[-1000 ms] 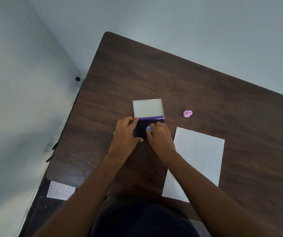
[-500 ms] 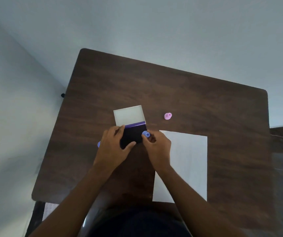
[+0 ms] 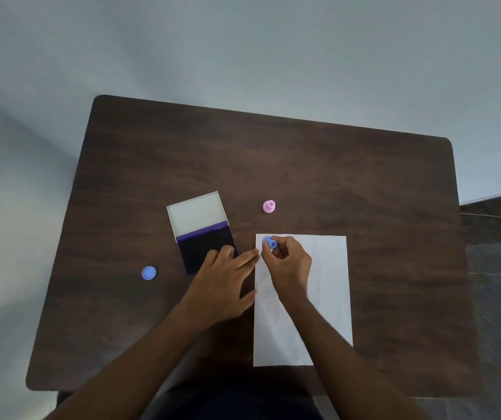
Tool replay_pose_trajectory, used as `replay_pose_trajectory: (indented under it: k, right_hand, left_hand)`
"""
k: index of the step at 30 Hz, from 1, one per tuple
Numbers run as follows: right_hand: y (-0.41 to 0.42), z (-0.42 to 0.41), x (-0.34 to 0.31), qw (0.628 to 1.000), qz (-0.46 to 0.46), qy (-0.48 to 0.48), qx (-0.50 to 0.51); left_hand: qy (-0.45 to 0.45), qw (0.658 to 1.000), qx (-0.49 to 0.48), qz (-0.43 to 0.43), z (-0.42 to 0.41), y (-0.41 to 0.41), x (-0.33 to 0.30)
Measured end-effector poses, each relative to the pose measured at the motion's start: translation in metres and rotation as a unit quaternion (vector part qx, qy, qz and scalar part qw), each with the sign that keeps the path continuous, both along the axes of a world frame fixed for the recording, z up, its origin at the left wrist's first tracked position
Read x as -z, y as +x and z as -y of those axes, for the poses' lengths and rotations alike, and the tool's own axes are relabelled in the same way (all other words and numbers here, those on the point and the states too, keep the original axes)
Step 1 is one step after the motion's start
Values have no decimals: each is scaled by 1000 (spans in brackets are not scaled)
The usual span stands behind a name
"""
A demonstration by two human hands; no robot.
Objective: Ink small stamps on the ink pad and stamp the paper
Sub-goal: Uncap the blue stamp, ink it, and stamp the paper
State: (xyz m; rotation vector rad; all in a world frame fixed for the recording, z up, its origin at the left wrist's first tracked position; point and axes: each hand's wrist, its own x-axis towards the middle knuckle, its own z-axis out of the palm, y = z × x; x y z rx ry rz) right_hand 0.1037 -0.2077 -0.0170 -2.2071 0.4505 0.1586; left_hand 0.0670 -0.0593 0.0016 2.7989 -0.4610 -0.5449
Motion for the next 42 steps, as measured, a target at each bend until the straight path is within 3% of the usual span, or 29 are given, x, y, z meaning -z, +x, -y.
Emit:
replay_pose_trajectory:
  k: [21, 42]
  right_hand:
    - [1, -5, 20, 1000, 5, -9, -28]
    - [24, -12, 4, 992, -120, -12, -35]
  left_hand:
    - [37, 998, 34, -37, 4, 5, 7]
    - [54, 997, 38, -30, 5, 3, 10]
